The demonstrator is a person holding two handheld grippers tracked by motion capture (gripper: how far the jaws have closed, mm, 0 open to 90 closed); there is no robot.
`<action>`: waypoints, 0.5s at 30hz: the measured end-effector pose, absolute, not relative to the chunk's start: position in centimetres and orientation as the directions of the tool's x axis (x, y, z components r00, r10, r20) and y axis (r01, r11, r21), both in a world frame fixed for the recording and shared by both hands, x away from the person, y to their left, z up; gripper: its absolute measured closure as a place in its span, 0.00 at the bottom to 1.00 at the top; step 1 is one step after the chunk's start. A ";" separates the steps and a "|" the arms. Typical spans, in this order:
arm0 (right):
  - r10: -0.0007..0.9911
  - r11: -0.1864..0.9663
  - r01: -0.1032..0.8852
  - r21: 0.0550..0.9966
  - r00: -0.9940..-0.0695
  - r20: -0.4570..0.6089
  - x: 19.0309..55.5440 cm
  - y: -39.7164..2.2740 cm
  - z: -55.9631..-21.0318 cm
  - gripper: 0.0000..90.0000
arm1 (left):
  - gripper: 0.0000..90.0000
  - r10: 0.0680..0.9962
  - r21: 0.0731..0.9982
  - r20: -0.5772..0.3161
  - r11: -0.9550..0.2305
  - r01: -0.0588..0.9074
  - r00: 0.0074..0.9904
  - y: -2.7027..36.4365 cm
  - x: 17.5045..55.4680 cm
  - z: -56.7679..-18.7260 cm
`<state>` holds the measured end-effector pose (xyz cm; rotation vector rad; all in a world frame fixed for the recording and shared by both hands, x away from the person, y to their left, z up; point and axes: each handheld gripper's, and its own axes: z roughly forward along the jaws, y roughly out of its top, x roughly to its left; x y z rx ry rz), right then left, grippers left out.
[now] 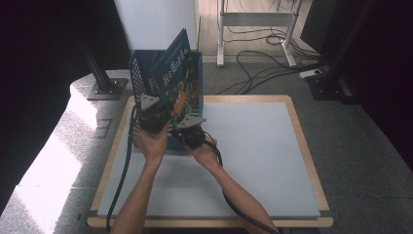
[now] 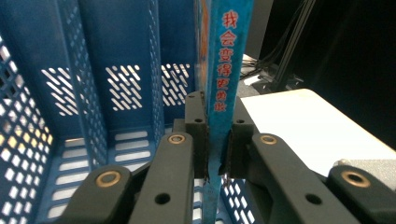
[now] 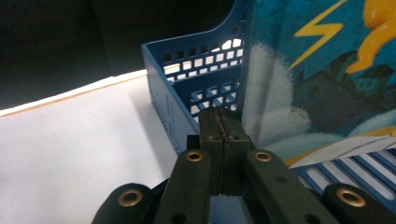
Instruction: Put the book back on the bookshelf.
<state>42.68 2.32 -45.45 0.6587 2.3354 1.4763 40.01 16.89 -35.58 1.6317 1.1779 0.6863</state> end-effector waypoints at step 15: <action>0.518 0.336 0.270 0.902 -0.853 0.063 43.1 1.3 -46.7 0.99 | 0.93 0.928 0.910 -0.104 -0.056 0.410 0.357 16.4 41.0 -37.6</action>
